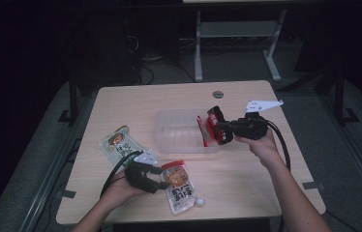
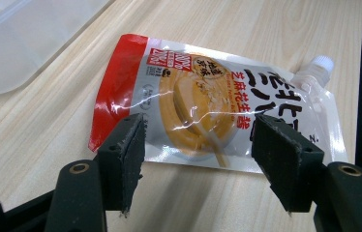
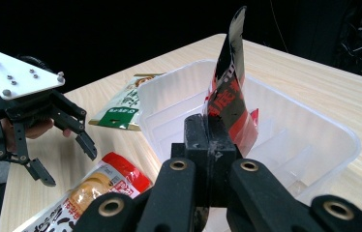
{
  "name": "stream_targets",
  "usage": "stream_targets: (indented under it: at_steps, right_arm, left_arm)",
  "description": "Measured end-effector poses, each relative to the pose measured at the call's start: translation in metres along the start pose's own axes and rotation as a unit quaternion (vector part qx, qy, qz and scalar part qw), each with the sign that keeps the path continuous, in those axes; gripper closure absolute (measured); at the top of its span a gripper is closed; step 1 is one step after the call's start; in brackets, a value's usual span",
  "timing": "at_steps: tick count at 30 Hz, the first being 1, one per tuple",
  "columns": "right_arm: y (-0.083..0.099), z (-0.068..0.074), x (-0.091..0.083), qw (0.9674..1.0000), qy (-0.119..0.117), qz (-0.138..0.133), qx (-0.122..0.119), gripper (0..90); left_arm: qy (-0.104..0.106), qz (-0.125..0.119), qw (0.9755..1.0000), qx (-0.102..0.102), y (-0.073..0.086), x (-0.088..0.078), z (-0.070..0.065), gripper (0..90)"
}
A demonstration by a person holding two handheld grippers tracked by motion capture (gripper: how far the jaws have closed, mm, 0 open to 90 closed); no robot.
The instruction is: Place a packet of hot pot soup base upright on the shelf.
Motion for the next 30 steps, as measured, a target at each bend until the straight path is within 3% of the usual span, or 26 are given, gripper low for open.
stream_targets:
  at_steps: [25, 30]
  right_arm:
    - [0.018, -0.009, 0.009, 0.9995, 0.026, 0.020, -0.006, 89.4]
    - [0.020, -0.010, 0.010, 0.9992, 0.028, 0.026, -0.007, 85.2]
  left_arm:
    - [0.001, 0.000, 1.0000, 0.001, 0.000, -0.001, 0.002, 36.1]
    - [0.001, 0.000, 1.0000, 0.002, 0.000, -0.001, 0.002, 36.0]
Point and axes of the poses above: each handheld gripper's, and its own axes: x roughly forward along the jaws, y roughly out of its underside, z roughly to its left, the point moved 7 cm from there along x, roughly forward along the jaws, and after that the axes turned 15 degrees about -z, right-handed, at the moved point
